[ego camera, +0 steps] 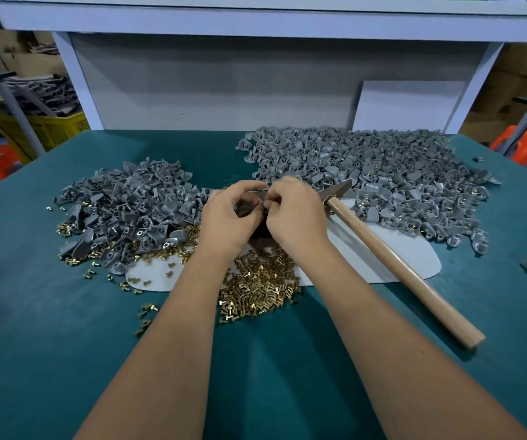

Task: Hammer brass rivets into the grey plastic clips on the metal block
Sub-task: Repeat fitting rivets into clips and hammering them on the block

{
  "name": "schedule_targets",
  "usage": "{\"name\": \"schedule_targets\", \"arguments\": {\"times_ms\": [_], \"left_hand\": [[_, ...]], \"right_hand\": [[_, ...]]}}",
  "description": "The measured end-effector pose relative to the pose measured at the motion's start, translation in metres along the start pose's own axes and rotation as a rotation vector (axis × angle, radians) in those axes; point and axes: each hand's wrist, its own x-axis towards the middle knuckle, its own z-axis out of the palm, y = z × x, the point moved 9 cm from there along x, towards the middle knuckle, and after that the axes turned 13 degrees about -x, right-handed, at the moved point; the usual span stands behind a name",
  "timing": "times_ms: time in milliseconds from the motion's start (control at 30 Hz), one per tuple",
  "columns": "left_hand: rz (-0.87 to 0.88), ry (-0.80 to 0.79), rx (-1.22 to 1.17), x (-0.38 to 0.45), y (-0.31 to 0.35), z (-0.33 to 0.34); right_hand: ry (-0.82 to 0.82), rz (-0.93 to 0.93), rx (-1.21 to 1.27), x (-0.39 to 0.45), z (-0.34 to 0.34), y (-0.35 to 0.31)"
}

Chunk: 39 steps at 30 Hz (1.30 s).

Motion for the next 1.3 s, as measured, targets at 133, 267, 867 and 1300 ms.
{"name": "schedule_targets", "arguments": {"times_ms": [133,267,867,1300], "left_hand": [[0.004,-0.003,-0.002,0.0,0.001,0.0],[0.003,-0.008,-0.037,0.0,0.001,0.0],[-0.078,-0.016,-0.129,-0.003,-0.005,-0.002],[-0.084,-0.009,-0.16,-0.002,-0.007,0.0]], "right_hand": [[0.015,-0.003,-0.041,0.0,-0.001,-0.002],[0.0,0.044,0.014,0.0,0.0,0.002],[-0.052,0.179,0.437,-0.003,0.008,0.029],[-0.059,0.155,0.414,-0.003,0.01,0.024]]}}
